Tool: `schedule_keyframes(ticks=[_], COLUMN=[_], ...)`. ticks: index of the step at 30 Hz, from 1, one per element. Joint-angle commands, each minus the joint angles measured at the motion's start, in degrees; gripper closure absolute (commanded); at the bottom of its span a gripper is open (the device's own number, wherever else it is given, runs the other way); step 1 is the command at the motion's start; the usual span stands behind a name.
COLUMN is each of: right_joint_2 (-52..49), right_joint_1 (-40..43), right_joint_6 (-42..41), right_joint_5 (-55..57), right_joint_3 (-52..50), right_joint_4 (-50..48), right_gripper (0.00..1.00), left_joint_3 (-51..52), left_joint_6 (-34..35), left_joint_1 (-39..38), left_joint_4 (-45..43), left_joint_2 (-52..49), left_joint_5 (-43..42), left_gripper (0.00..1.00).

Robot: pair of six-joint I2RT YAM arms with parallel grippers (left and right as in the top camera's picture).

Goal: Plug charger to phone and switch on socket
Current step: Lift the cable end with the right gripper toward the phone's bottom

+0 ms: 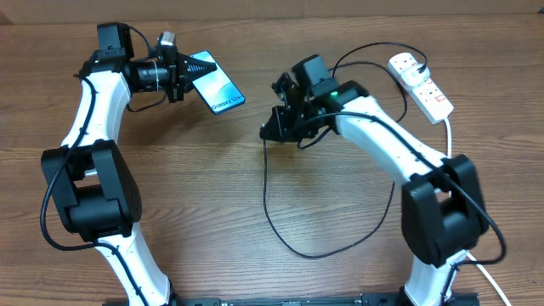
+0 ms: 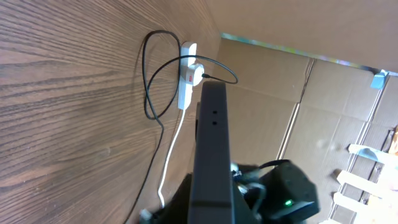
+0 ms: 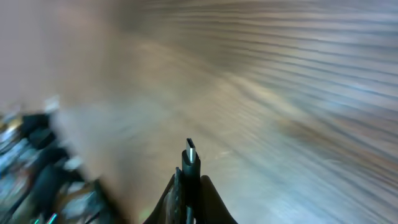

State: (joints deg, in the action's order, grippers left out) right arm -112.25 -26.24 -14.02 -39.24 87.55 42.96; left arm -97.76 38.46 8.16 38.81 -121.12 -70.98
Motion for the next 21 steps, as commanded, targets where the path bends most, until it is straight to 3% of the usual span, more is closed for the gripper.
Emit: schedule_keyframes(ticks=[1,6,9,13,21], right_joint_2=[2.78,2.97,2.97,2.97,2.95], right_joint_1=[2.16,3.19,3.17,2.95,2.73], right_joint_6=[8.57,11.10,12.46,12.37,11.65], right_joint_5=[-19.23,-27.61,-32.22,-34.23,-33.68], right_joint_3=[1.73,1.73,1.73,1.73,1.73], right_joint_4=[-0.13,1.38,2.89,2.93,2.36], right_gripper=[0.96,0.96,0.96,0.96,0.96], left_joint_3=[-1.01,-1.01,-1.01,-1.01,-1.01], left_joint_6=[-3.67,-5.35,-6.64,-6.60,-6.51], left_joint_1=[-0.35,-0.35,-0.35,-0.35,-0.37], left_joint_4=[-0.09,-0.70,-3.37,-6.67,-6.91], left_joint_2=[0.37,0.37,0.37,0.37,0.37], left_joint_5=[-3.63,-4.15,-9.33,-14.27,-16.00], left_gripper=[0.96,0.96,0.96,0.96,0.96])
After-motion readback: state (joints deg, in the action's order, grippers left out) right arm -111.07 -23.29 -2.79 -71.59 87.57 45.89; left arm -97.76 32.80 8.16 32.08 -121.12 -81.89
